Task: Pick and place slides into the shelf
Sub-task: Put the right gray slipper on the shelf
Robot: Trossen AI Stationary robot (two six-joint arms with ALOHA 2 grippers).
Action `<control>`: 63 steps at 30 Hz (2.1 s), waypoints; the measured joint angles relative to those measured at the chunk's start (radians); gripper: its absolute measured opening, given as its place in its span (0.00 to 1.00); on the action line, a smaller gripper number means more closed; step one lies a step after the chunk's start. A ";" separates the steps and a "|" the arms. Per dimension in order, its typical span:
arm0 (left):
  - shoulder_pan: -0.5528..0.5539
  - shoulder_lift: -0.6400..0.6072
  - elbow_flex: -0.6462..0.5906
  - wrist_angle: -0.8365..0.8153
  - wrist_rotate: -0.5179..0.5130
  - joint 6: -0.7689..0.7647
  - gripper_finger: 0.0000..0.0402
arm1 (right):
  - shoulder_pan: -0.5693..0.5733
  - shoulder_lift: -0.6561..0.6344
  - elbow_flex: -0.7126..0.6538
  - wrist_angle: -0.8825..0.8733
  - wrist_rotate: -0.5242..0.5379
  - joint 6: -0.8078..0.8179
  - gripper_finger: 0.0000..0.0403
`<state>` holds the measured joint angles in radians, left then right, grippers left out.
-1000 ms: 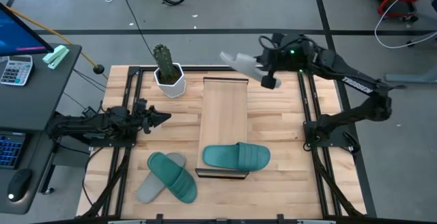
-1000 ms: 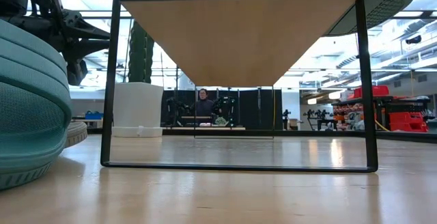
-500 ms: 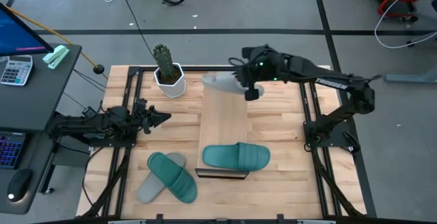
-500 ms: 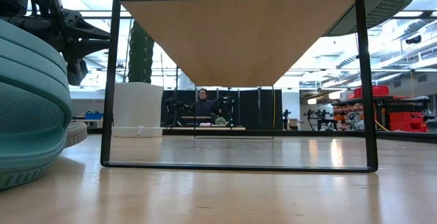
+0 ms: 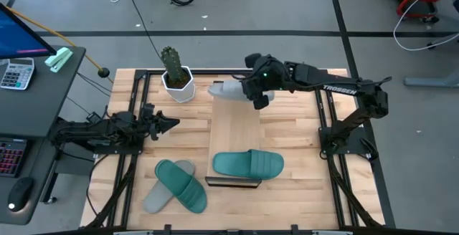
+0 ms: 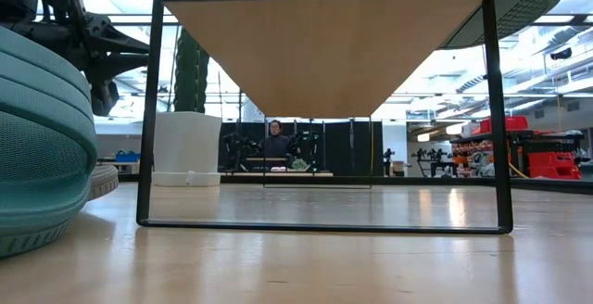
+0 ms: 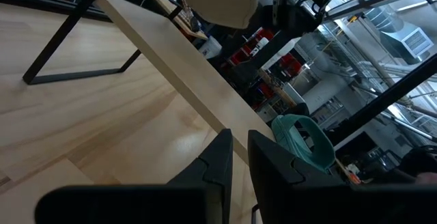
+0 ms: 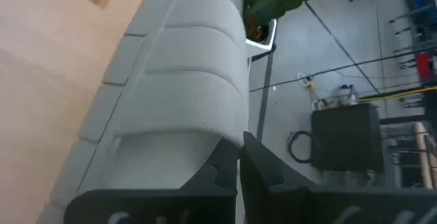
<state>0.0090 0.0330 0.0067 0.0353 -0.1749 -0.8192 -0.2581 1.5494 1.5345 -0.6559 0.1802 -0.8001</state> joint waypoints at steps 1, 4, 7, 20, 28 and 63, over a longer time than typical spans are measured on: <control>0.000 0.000 0.000 0.000 0.000 0.000 0.13 | 0.000 0.000 0.000 0.003 0.004 -0.006 0.01; 0.000 0.000 0.000 0.000 0.000 0.000 0.13 | 0.000 0.000 0.000 0.015 0.025 -0.013 0.01; 0.000 0.000 0.000 0.000 0.000 0.000 0.13 | 0.008 0.006 0.000 0.040 0.047 -0.029 0.01; 0.000 0.000 0.000 0.000 0.000 0.000 0.13 | 0.014 0.076 0.000 0.052 0.044 -0.023 0.01; 0.000 0.000 0.000 0.000 0.000 -0.001 0.13 | 0.014 0.092 0.000 0.061 0.044 -0.039 0.01; 0.000 0.000 0.000 -0.002 0.016 -0.008 0.13 | -0.030 0.092 -0.054 0.090 0.000 -0.090 0.01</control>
<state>0.0093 0.0330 0.0071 0.0338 -0.1593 -0.8276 -0.2878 1.6417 1.4807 -0.5663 0.1798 -0.8898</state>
